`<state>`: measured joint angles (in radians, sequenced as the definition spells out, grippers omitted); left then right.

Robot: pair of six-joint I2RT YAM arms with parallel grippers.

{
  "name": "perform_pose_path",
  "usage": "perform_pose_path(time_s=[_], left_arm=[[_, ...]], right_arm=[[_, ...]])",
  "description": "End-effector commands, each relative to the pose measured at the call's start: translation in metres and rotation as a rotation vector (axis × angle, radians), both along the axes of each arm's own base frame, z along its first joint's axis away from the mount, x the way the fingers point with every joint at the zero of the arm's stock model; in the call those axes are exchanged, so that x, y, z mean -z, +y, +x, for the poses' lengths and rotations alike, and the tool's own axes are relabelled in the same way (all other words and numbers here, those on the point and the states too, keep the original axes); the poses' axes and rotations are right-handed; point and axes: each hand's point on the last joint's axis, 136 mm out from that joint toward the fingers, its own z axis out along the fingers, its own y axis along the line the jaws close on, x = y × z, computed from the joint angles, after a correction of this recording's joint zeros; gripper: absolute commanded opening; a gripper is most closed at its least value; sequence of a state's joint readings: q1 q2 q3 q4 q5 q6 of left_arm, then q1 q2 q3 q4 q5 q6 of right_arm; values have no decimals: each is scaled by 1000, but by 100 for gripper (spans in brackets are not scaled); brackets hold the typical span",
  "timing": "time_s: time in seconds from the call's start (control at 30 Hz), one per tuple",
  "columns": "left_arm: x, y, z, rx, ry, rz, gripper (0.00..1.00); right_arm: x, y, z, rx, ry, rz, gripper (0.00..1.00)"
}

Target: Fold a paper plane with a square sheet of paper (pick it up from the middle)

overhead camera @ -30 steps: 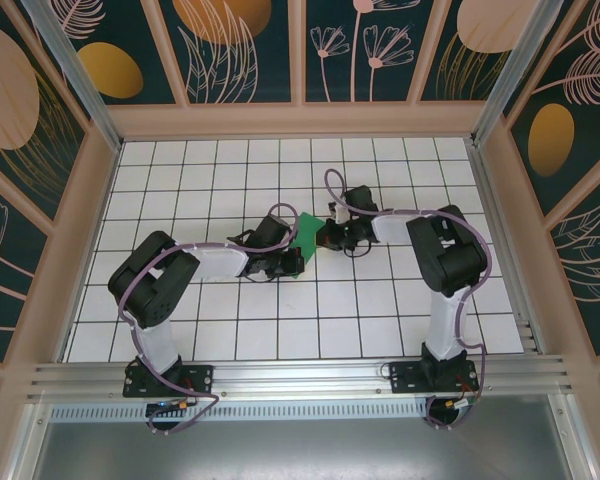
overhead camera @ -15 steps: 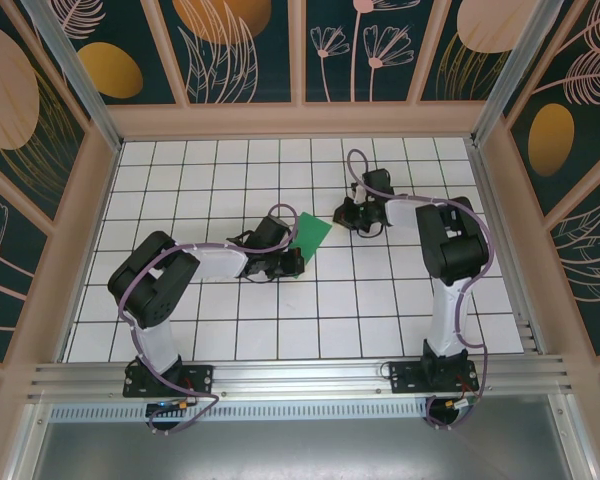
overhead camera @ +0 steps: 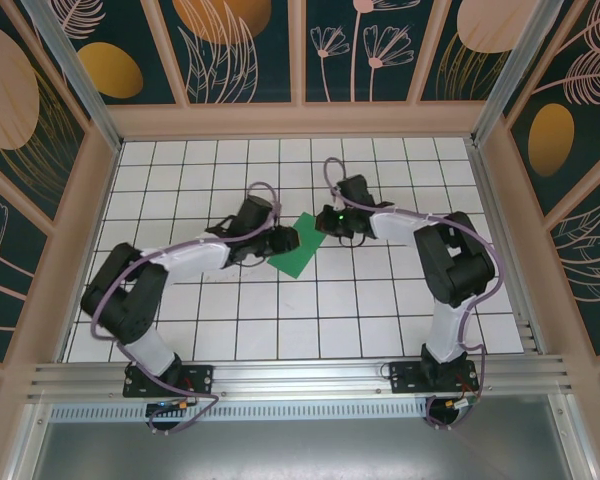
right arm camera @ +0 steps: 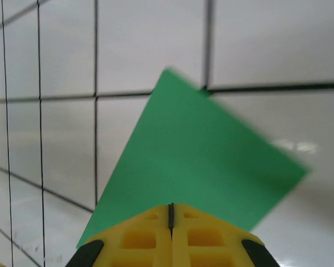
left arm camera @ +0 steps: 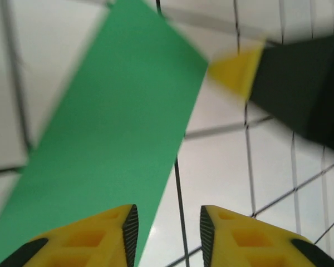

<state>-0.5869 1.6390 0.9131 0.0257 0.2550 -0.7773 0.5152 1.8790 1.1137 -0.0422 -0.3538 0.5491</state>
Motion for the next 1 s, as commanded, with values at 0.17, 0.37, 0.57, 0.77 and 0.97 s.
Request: perform_pose_path(time_s=[0.17,0.37,0.57,0.77,0.97], left_arm=[[24,121,8,-359,44,125,54],[28,156,8,-465,42,144,68],[29,161,10,-480,27,161,77],[29,158,11,-459,17,157,86],[23,145,13,-390,-9,109,90]], right_arm=[[20,59,-47,-127,59,-62,10],[36,94,-55,-202,82,-112,9],[56,102,-72,-290,121,-186,8],[64,60,-109,-534,104,-296,6],[25,35,-71,-437,-22,-271,9]])
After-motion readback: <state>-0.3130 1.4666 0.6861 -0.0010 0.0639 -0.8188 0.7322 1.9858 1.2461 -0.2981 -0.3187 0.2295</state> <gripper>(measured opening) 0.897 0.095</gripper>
